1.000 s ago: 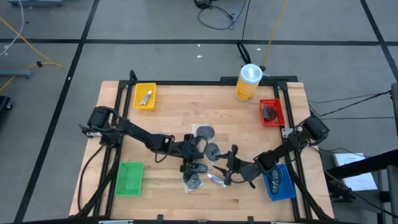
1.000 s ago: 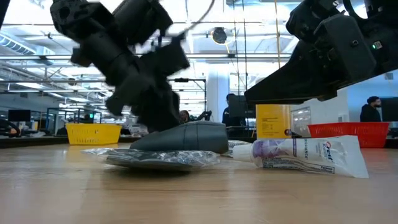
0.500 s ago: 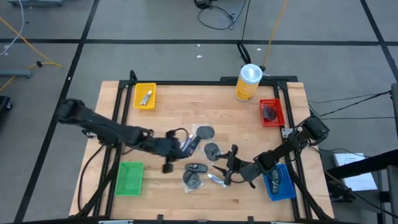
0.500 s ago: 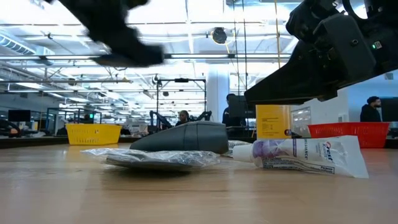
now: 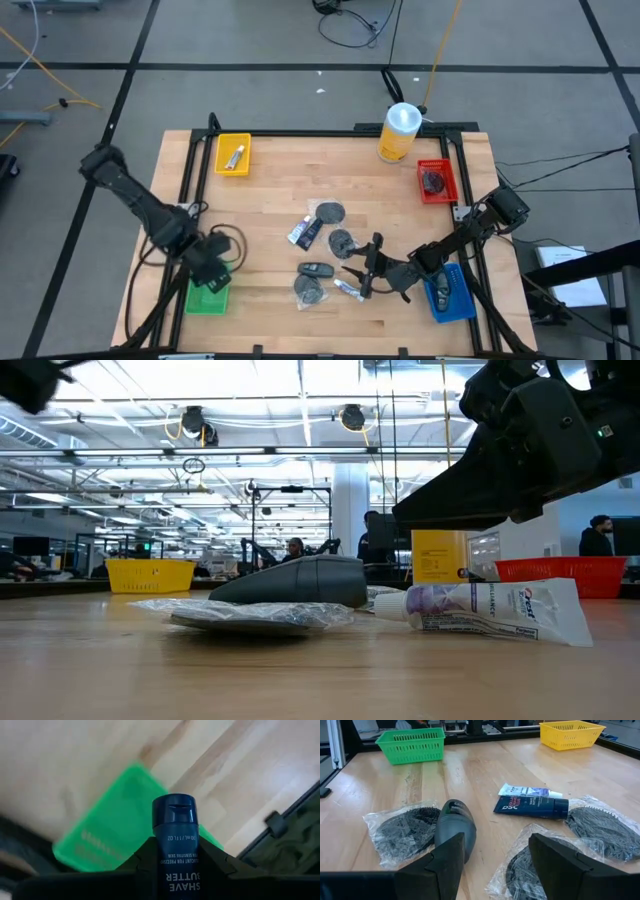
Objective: Pick & Place Travel size toiletries
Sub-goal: Put the dark blue shave cream into the green bin
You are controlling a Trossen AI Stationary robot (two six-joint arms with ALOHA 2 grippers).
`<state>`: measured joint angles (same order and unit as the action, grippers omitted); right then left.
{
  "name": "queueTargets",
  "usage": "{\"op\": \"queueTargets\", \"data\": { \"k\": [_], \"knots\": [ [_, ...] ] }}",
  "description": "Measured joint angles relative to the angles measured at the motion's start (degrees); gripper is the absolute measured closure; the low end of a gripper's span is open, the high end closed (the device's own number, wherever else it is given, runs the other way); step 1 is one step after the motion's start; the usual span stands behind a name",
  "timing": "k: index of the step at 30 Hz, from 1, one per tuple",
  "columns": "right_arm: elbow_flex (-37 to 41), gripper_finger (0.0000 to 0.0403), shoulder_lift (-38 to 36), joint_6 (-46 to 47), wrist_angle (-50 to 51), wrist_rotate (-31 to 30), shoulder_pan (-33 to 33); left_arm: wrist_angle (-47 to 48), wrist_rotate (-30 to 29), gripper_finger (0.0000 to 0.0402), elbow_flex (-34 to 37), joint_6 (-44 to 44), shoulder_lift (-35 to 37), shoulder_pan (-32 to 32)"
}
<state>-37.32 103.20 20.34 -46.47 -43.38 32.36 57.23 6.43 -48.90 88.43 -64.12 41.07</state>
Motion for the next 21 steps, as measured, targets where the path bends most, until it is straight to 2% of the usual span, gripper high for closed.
{"op": "queueTargets", "data": {
  "k": [4,8,13,18,21],
  "knots": [
    [0.0,0.0190,0.0,0.0,0.0,0.0,0.0,-0.4,-0.2,0.0314,0.0,12.7,-2.5,4.5],
    [0.0,0.0190,0.0,0.0,0.0,0.0,0.0,-0.3,3.7,0.0314,0.0,18.9,-6.4,6.1],
    [0.0,0.0190,0.0,0.0,0.0,0.0,0.0,-0.2,5.2,0.0314,0.0,19.6,-12.1,6.2],
    [0.0,0.0190,0.0,0.0,0.0,0.0,0.0,-0.2,10.6,0.0312,0.0,15.6,-17.7,4.7],
    [0.0,0.0190,0.0,0.0,0.0,0.1,0.0,-0.3,11.5,0.0290,0.0,12.3,-19.5,3.9]
  ]
}}
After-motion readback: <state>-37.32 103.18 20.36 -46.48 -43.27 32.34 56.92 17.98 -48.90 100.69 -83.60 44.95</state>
